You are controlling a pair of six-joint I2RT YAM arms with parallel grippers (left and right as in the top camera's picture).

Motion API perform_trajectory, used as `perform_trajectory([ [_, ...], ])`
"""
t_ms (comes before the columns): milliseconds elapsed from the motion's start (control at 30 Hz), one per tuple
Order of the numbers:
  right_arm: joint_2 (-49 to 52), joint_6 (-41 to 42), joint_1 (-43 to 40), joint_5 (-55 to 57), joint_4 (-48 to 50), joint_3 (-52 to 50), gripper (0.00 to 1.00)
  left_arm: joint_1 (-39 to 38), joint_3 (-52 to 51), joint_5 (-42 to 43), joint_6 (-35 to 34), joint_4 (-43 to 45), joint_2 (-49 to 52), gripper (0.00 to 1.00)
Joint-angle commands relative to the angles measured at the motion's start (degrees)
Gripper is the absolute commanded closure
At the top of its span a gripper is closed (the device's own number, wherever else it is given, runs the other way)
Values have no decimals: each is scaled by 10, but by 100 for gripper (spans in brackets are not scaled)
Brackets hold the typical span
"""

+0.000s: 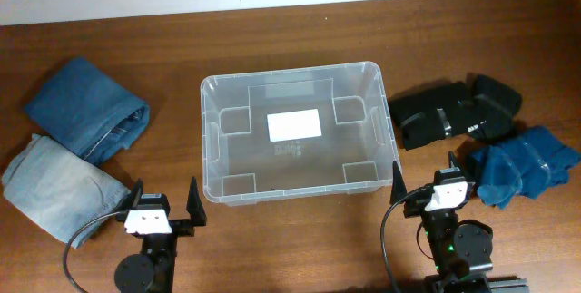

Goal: Pack container

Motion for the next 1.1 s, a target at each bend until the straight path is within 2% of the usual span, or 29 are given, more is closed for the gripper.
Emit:
perform_trajectory([
  [0, -3, 23, -3, -11, -2, -4, 2, 1, -3, -4, -4, 3, -4, 1],
  [167, -1, 120, -3, -11, -25, 8, 2, 1, 11, -2, -26, 0, -1, 1],
  [400, 44, 122, -4, 56, -168, 127, 2, 1, 131, -14, -34, -55, 75, 1],
  [600, 198, 122, -4, 63, -285, 280, 2, 1, 279, -18, -33, -93, 259, 0],
  [800, 401, 121, -4, 62, -406, 434, 1, 1, 436, -15, -34, -190, 451, 0],
  [967, 532, 57, -13, 60, -506, 559, 2, 1, 541, 10, -33, -285, 550, 1],
  [1067, 581, 63, -73, 56, -554, 619, 1, 1, 572, 10, -33, -309, 577, 1],
])
